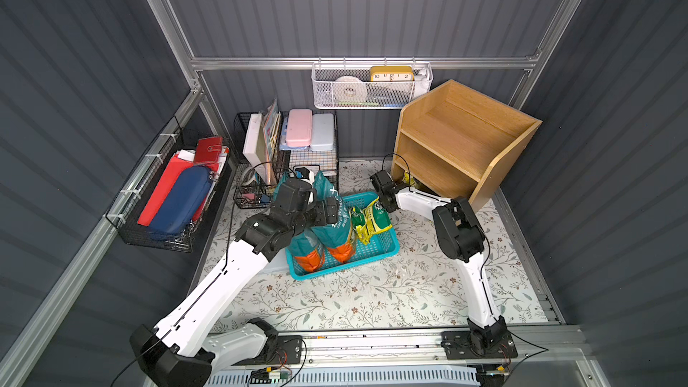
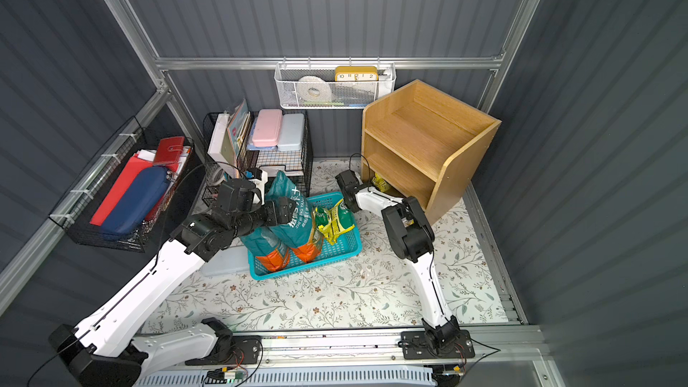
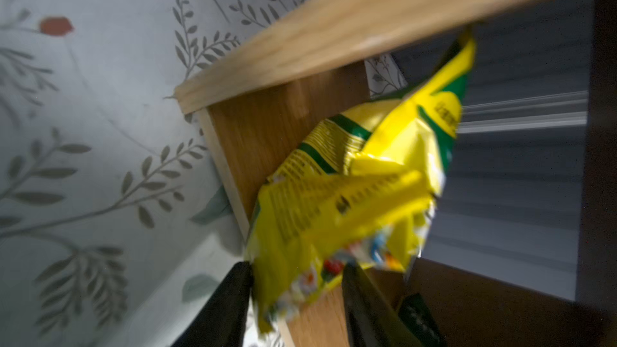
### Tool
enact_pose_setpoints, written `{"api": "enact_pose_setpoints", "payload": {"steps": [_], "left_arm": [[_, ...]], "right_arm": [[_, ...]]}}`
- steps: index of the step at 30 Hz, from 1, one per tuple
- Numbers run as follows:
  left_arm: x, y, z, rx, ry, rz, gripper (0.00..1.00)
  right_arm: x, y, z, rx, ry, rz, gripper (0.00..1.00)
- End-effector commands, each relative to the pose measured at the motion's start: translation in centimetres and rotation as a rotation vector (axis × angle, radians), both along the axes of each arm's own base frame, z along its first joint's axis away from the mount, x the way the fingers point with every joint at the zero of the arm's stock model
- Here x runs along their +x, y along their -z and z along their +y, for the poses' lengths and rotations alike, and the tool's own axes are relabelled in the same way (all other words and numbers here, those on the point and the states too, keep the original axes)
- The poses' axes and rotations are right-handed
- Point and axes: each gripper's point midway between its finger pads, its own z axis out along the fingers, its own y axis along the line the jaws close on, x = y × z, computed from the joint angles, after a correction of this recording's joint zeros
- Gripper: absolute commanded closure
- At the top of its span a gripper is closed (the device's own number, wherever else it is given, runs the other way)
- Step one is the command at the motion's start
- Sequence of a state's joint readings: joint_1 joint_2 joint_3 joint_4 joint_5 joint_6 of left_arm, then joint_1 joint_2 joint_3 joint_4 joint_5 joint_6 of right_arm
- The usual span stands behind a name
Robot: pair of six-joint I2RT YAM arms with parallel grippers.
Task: Take down the fertilizer bag from the shelf
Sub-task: Pick up the fertilizer bag from the shelf.
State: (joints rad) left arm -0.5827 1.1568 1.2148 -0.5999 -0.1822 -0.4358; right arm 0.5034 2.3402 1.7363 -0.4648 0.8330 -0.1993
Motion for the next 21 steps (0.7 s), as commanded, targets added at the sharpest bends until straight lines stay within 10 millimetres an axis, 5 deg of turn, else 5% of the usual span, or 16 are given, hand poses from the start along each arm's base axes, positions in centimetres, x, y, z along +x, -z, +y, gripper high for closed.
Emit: {"api": "enact_pose_setpoints", "payload": {"steps": [1, 7, 12, 21], "left_arm": [[0.0, -0.9, 0.1, 0.007, -0.001, -0.019, 0.01], [0.0, -0.9, 0.1, 0.004, 0.0, -0.02, 0.0], [0.1, -0.7, 0.0, 0.005, 0.002, -0.015, 0.01], [0.3, -0.2, -0.6, 0.002, 0.02, 0.001, 0.01]], "right_arm": [[0.9, -0.4, -0.3, 0.0, 0.021, -0.034, 0.69], [0.2, -1.0, -0.6, 0.043, 0.031, -0.023, 1.0], [-1.4, -3.9, -0.3, 0.118, 0.03, -0.045, 1.0], [-7.6, -9.4, 1.4, 0.434, 0.022, 0.035, 1.0]]}}
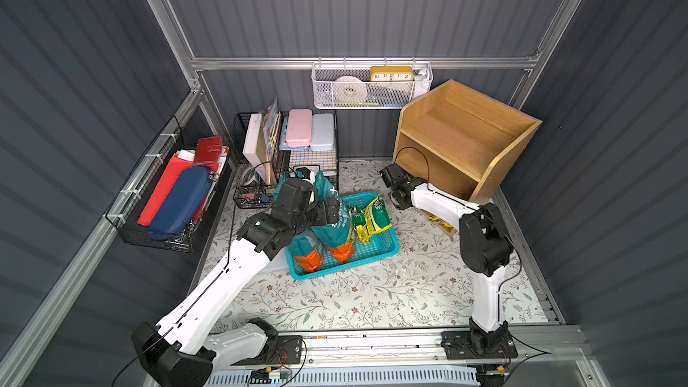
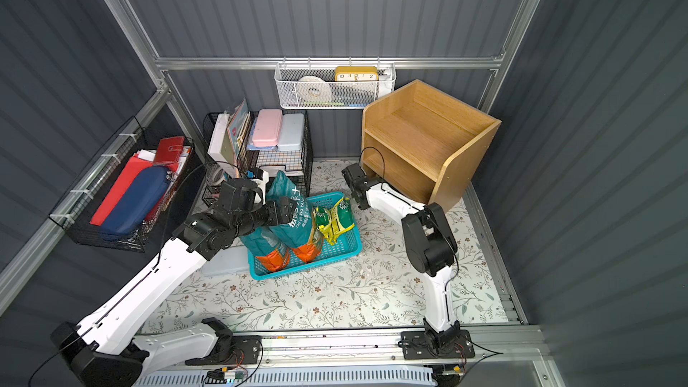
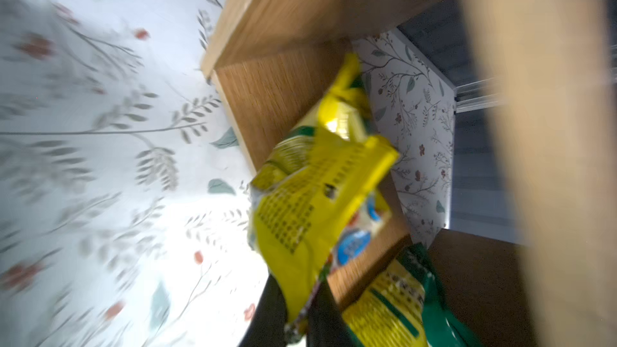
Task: Take down the fertilizer bag from the shelf
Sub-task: Pick up the fertilizer bag from the shelf.
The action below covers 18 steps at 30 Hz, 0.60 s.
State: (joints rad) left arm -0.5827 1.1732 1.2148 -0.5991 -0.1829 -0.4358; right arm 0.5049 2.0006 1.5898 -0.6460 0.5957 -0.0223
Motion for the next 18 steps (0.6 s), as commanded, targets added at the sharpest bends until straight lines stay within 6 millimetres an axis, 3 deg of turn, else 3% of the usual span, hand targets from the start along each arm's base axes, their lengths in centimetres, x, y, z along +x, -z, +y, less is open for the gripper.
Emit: {"api": "enact_pose_setpoints", "payload": {"steps": [1, 6, 10, 14, 18], "left_arm": [[0.1, -0.8, -0.5, -0.008, 0.022, -0.014, 0.01], [-0.2, -0.4, -0.5, -0.008, 0.03, -0.003, 0.01], [-0.2, -0.5, -0.4, 0.0, 0.031, -0.007, 0.0], [-0.1, -1.0, -0.4, 0.001, 0.03, -0.025, 0.0], [-0.1, -1.1, -0.3, 0.002, 0.029, -0.033, 0.01]], "right_arm": [[-3.0, -2.7, 0.9, 0.169, 0.016, 0.028, 1.0], [-7.2, -7.2, 1.7, 0.356, -0.038, 0.036, 1.0], [-10.2, -12.5, 2.2, 0.51, -0.085, -0.006, 1.0], [-13.6, -16.8, 4.7, 0.756, -0.159, 0.028, 1.0], [-17.3, -18.6, 8.0, 0.973, -0.266, 0.181, 1.0]]}}
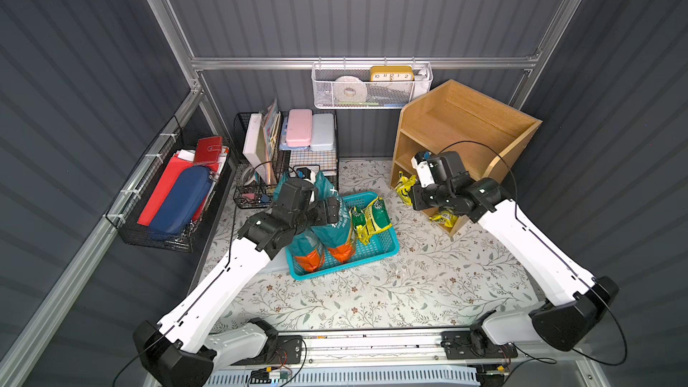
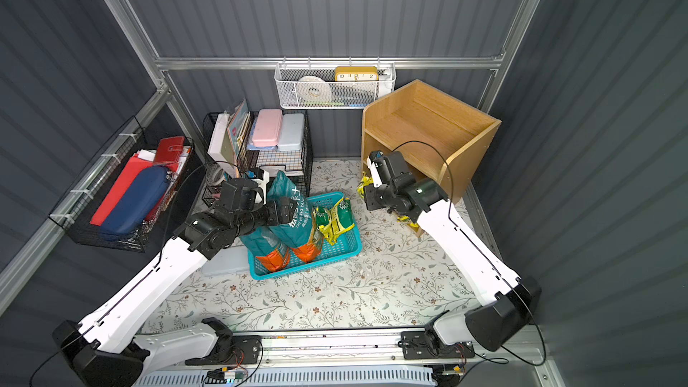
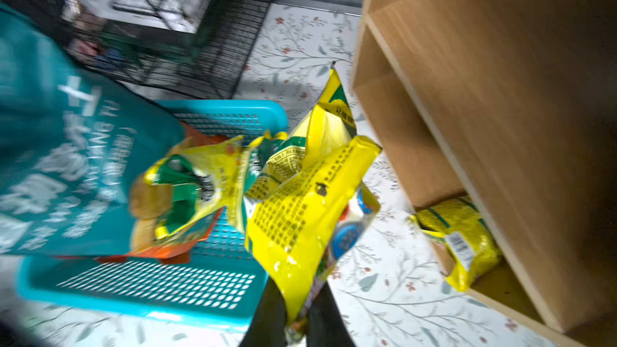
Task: Take down the fertilizer bag from the shelf
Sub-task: Pick up the fertilizer bag from the shelf, then place the fertilizer bag in the storage box.
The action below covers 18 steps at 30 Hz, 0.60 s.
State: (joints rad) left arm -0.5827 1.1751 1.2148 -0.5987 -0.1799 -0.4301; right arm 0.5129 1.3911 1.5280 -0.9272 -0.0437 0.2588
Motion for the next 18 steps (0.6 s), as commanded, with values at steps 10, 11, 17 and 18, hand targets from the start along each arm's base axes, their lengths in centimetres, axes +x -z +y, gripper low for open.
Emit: {"api": "enact_pose_setpoints", "payload": {"steps": [10, 11, 17, 18], "left_arm": [[-0.5, -1.0, 0.1, -0.013, 0.011, -0.03, 0.01], [-0.6, -1.0, 0.2, -0.016, 0.01, -0.031, 0.01], [-0.5, -0.8, 0.1, -0.014, 0.007, -0.025, 0.01], [-0.4, -1.0, 0.2, -0.015, 0.004, -0.029, 0.0]], "right_arm": [[-8.6, 1.7, 7.6, 0.332, -0.275, 0.444, 1.0], [-8.8, 2.4, 7.7, 0.322, -0.269, 0.456, 1.0], [-7.2, 7.3, 7.7, 0.251, -0.171, 0.5, 1.0], [-6.4, 8.4, 7.6, 0.233, -0.141, 0.494, 1.0]]}}
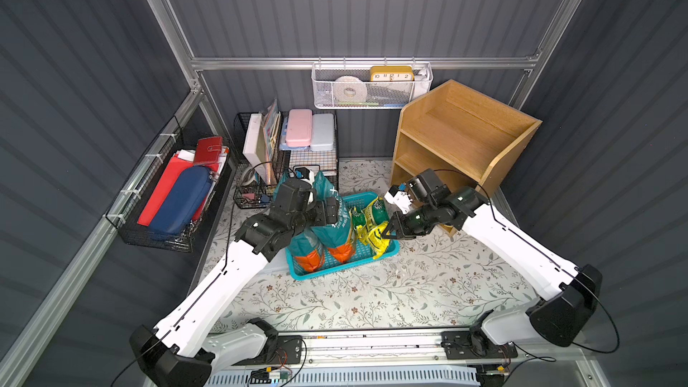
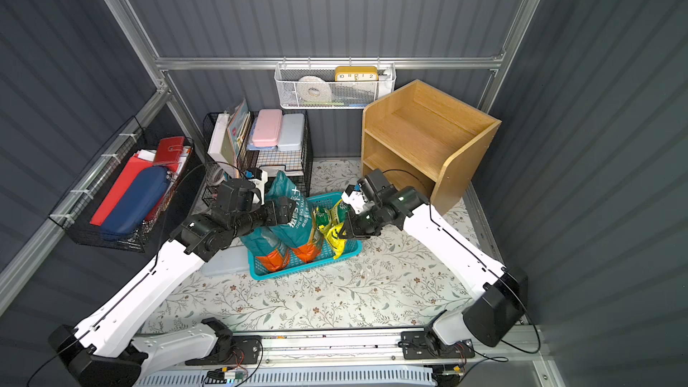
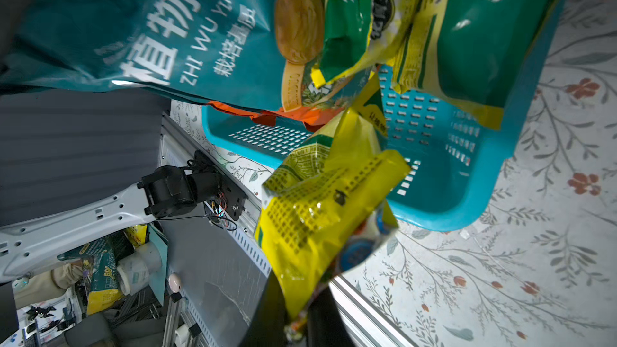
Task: Take down the fertilizer bag from the shelf
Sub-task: Place the fertilizer bag in the storage box.
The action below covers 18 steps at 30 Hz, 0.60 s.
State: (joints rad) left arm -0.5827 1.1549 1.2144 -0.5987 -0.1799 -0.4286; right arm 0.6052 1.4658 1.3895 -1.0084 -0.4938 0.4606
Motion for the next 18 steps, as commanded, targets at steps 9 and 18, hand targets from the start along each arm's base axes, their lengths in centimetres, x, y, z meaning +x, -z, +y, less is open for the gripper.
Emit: {"api": "enact_pose_setpoints", "payload": {"steps": [9, 18], "left_arm": [[-0.6, -0.9, 0.8, -0.006, -0.02, -0.035, 0.01], [-0.1, -0.6, 0.3, -0.004, -0.009, -0.022, 0.0]], "right_arm": [[5.1, 9.5, 0.9, -0.145, 0.139, 0.068, 1.0], [5.9, 11.5, 0.6, -0.296, 0.129, -0.014, 1.0]]}}
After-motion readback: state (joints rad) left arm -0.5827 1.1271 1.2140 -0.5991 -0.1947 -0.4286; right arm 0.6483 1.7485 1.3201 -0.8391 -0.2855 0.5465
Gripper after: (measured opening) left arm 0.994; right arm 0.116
